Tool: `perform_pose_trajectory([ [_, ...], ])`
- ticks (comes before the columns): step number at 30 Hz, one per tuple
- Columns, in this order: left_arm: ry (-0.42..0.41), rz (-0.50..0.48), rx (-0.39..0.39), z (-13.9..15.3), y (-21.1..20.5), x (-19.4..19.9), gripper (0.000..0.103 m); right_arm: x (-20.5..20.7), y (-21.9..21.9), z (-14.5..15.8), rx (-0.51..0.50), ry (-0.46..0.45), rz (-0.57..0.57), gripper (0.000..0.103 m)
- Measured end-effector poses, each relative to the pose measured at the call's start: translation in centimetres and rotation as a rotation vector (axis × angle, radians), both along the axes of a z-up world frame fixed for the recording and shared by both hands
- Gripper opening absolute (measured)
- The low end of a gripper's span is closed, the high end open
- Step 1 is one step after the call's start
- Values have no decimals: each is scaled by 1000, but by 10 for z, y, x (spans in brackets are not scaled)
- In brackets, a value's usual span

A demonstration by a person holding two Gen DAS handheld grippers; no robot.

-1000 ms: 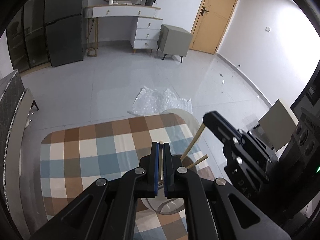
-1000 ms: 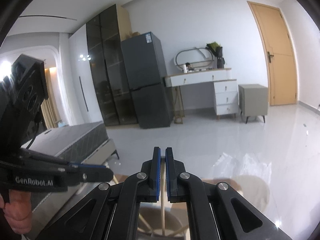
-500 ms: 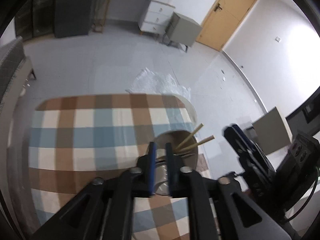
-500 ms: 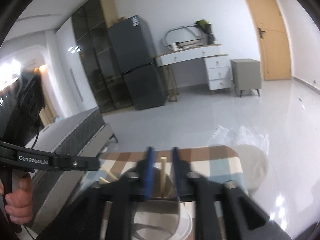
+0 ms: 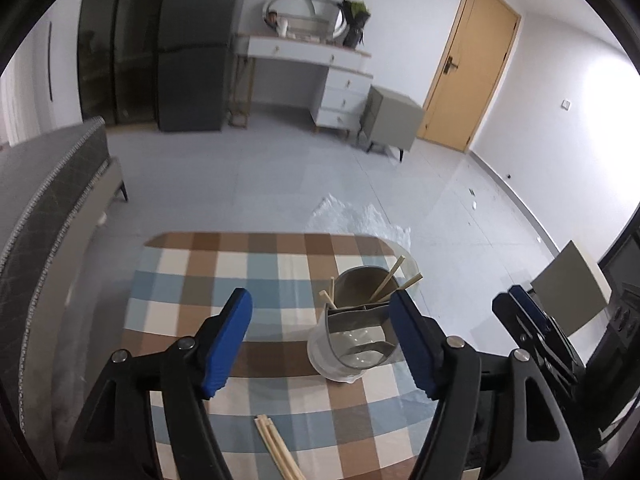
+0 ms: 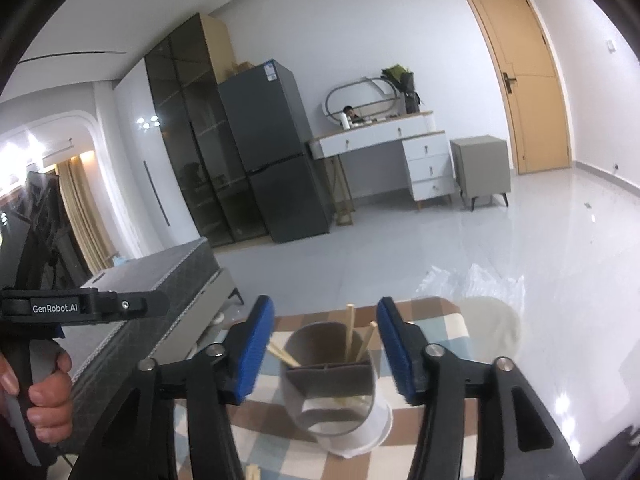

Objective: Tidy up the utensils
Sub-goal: 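Move both open tools back down toward the chopstick bundle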

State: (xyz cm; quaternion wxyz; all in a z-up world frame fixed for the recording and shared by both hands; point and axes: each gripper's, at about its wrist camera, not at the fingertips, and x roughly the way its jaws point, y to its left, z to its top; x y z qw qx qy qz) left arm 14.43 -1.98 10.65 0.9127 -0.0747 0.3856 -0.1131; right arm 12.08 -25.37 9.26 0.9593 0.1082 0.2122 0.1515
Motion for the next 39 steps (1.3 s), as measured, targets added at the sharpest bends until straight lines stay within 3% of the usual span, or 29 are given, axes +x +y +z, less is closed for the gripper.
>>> perform_pose_trajectory([
  [6,-61,39,35,2,11,-29,79,-33,13,9,-1,-19,10,74],
  [19,-129,159,98,-31,33,-67,85,-66,34,-4,-38,-21,32,81],
  [30,-78,214,73,-84,51,-82,85,-79,58,-54,-95,85,91,81],
  [39,38,250,70,-141,63,-81,85,-74,72,-98,-140,200,128,81],
])
